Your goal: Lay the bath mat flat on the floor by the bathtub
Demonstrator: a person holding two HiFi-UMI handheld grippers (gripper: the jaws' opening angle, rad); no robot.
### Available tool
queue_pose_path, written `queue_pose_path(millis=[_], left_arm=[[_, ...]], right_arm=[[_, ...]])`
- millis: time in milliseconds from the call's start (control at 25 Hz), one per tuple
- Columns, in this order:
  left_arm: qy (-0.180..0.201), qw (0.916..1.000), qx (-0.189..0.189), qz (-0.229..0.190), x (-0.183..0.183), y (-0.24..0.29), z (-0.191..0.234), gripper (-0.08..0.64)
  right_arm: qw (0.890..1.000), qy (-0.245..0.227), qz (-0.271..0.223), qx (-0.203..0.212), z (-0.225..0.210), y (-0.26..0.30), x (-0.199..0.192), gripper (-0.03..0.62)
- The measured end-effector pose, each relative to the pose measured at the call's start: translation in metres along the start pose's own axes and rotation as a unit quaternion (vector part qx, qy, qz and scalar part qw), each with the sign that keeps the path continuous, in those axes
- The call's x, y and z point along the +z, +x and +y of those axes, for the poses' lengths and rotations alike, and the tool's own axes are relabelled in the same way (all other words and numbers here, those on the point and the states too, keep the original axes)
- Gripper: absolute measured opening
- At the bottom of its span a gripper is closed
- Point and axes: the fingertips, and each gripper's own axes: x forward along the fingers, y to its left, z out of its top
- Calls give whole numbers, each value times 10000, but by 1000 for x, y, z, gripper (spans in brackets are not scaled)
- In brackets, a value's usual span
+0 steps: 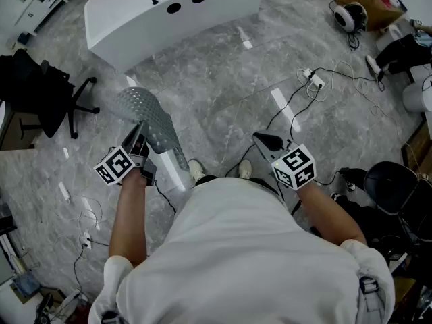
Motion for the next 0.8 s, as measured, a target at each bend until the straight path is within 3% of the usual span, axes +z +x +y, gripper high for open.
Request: queue_pose_path(millis=[440, 720, 800], left_arm=[[-21, 9990, 291, -330, 1, 24, -41, 49], [-66, 9991, 201, -377, 23, 76, -64, 49], [-82, 9991, 148, -388, 34, 100, -65, 49]], right_arm=[[9996, 206, 37, 209, -58, -55, -35, 8], [9982, 477, -61, 359, -93, -47, -26, 11], [9985, 424, -58, 354, -105, -37, -19, 56]])
